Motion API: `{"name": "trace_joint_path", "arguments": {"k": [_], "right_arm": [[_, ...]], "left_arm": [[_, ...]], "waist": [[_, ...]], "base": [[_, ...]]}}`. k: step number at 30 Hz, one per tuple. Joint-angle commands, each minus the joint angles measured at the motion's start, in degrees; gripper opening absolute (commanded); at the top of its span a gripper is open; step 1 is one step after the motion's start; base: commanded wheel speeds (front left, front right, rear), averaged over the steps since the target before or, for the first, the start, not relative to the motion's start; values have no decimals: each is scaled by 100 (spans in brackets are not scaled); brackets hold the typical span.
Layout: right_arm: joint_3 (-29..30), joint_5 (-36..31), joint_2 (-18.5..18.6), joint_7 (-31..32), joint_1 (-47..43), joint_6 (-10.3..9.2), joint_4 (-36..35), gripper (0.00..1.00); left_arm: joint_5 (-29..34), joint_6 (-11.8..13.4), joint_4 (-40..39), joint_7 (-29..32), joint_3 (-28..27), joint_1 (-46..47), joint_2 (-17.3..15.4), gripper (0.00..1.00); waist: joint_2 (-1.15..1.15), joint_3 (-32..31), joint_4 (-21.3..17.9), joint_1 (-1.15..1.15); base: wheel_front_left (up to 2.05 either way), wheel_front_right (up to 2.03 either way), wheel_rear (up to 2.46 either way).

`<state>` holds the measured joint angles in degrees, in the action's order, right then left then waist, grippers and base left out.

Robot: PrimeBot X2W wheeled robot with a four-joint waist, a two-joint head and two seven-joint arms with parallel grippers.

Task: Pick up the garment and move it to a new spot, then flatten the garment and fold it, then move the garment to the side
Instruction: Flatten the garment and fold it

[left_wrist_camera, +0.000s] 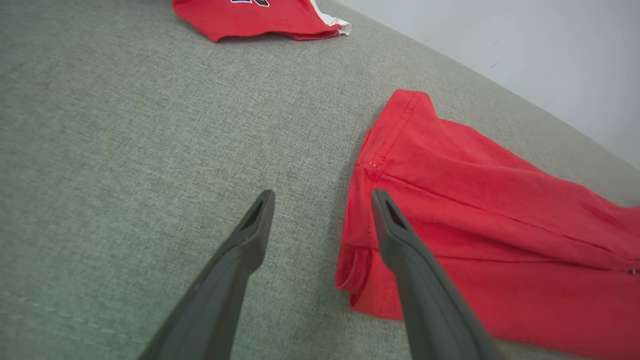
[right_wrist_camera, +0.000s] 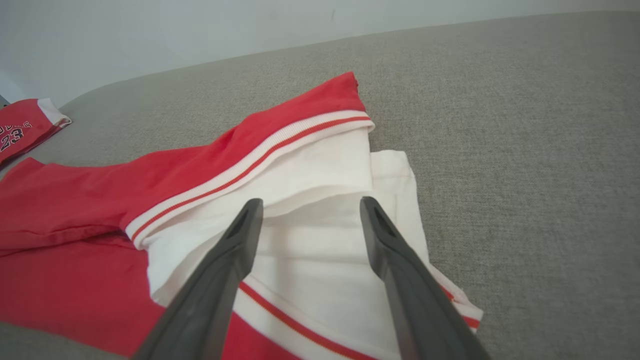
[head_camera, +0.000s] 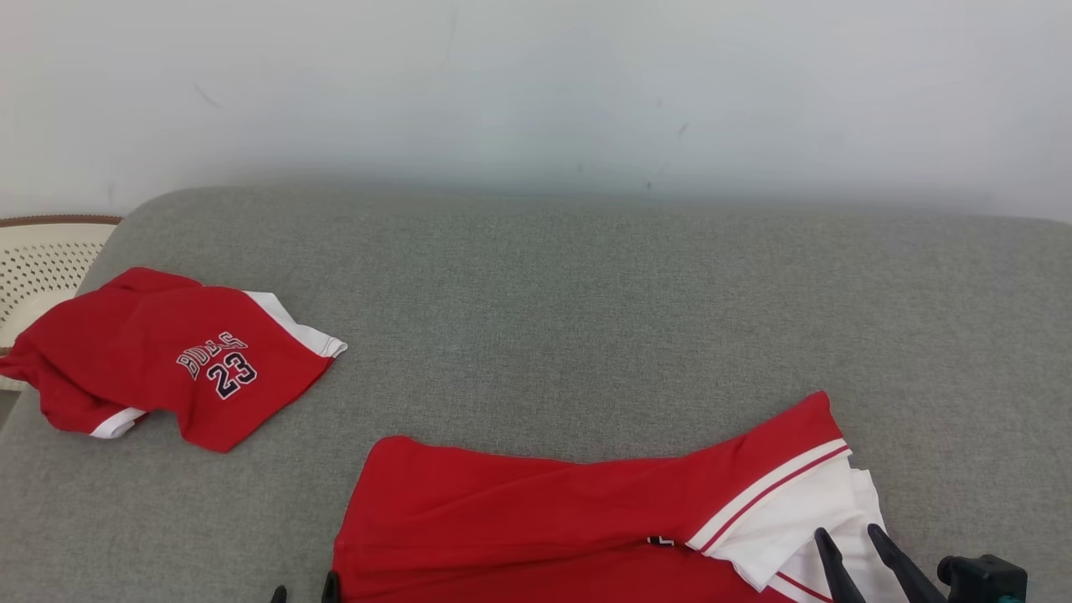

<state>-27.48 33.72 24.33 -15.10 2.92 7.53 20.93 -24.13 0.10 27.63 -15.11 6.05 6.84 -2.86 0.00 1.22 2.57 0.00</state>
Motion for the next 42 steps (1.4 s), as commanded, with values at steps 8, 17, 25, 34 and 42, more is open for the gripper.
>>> {"name": "trace_joint_path", "arguments": {"k": [8,17,25,34,42], "right_arm": [[-246,162,-247,-2,-25,-8,95,100],[-309,345,-405,-2,97,-8,236,82],[-268,340,-388,-1,-94,-8,23,0],[-340,535,-332,-2,-502,-8,-246,100],[547,116,-209,-2,-922,-8,-846,100]], "left_arm": [[92,-22,7,-7,34,-127,-5,100],[4,-33,8,-7,86,-173,-6,100],[-8,-22,-60,-7,81,-175,-6,100],[-96,-8,-60,-7,117,-138,-5,100],[-40,43,-89,-7,107,-65,-7,100]], "waist": [[0,-40,7,0],[0,-33,32,0],[0,5,-36,0],[0,52,-323,0],[0,53,-468,0]], "base": [[0,0,0],[0,0,0],[0,0,0],[0,0,0],[0,0,0]]}}
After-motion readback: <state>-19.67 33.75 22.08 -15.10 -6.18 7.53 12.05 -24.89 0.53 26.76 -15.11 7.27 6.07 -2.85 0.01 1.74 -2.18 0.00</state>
